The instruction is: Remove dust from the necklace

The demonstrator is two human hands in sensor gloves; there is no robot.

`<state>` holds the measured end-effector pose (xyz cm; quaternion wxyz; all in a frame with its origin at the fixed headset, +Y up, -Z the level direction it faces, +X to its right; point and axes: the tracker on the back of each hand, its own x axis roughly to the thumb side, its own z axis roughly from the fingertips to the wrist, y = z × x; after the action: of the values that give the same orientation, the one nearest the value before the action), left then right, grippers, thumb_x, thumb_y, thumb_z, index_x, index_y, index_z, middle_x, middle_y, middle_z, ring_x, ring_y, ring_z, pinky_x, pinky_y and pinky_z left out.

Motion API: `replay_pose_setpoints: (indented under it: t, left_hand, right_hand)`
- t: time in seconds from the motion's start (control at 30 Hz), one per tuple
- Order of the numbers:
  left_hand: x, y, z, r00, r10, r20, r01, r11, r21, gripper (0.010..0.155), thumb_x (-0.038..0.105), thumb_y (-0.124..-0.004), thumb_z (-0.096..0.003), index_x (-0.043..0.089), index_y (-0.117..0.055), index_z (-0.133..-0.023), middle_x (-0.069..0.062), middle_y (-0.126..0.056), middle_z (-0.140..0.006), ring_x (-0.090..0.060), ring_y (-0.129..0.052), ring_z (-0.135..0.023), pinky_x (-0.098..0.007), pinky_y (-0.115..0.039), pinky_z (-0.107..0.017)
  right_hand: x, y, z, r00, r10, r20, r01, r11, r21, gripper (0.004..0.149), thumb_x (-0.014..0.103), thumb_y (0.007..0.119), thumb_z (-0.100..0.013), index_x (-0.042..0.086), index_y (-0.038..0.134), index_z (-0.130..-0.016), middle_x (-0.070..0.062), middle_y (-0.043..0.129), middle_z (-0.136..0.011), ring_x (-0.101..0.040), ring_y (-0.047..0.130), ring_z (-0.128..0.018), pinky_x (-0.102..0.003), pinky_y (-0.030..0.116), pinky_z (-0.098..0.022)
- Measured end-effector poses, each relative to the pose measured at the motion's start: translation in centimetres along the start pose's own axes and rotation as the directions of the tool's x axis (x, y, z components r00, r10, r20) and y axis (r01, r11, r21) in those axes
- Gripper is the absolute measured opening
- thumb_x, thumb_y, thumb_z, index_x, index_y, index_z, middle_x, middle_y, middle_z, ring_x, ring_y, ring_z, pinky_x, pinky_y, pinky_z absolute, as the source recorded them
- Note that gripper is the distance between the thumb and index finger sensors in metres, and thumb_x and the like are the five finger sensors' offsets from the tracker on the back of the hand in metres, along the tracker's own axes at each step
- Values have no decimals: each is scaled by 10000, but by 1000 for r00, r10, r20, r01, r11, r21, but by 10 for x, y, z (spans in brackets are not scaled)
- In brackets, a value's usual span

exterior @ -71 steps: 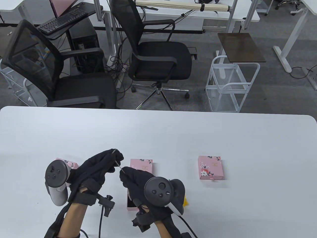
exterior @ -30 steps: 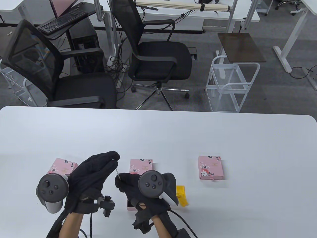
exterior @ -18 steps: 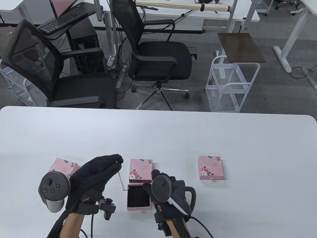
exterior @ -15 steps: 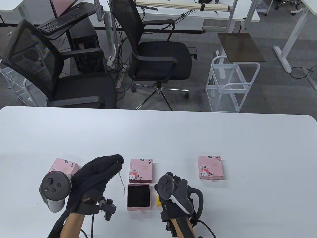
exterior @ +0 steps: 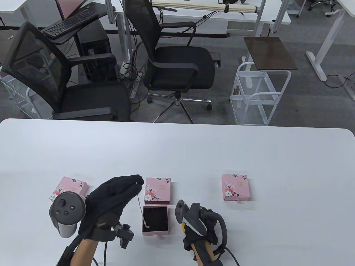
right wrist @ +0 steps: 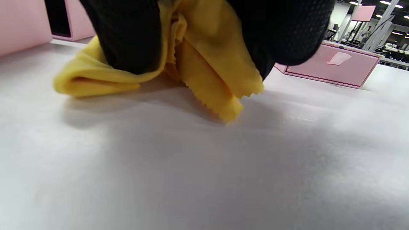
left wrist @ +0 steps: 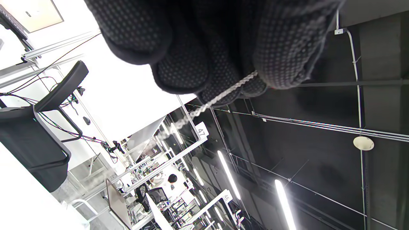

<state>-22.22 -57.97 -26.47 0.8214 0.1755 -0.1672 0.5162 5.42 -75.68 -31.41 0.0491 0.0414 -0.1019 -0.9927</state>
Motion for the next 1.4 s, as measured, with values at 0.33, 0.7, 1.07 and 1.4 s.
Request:
replay_pose_setpoints:
  t: [0.33, 0.7, 1.07, 1.4]
  left_hand:
    - [-2, -3, -1, 1000, -6, -8, 6, 1000, -9, 349, 474, -921, -517, 324, -950, -831, 18, -1038, -820, -196, -978, -691, -398, -858, -504]
    - [-3, -9, -1, 1000, -11, -13, 11, 999, -38, 351, 472, -919, -518, 321, -949, -833, 12, -1029, -838, -212, -968, -715, -412, -849, -521]
    - [-7, -6, -3, 998, 21, -53, -22, 999, -25, 353, 474, -914, -521, 318, -947, -836, 2, -1008, -874, -226, -954, -738, -422, -840, -534]
    - [-10, -2, -4, 995, 66, -73, -68, 997, -21, 354, 474, -912, -523, 316, -945, -839, 1, -1001, -883, -226, -953, -738, -420, -839, -535]
  right_hand:
    - [-29, -30, 18, 862, -489, 132, 503, 859, -100, 516, 344, 784, -619, 69, 691, -1045, -253, 795, -964, -473, 852, -752, -550, 733, -574]
    - [-16, -75, 48, 441, -757, 482, 872, 488, -32, 532, 335, 772, -621, 69, 651, -1066, -251, 758, -993, -473, 825, -784, -553, 715, -597]
    - [14, -125, 61, 190, -746, 638, 937, 331, 108, 548, 341, 744, -612, 86, 631, -1084, -241, 731, -1027, -477, 793, -826, -562, 693, -621]
    - [15, -131, 55, 182, -743, 644, 912, 373, 173, 558, 344, 724, -622, 75, 616, -1099, -254, 709, -1048, -498, 768, -847, -579, 672, -635]
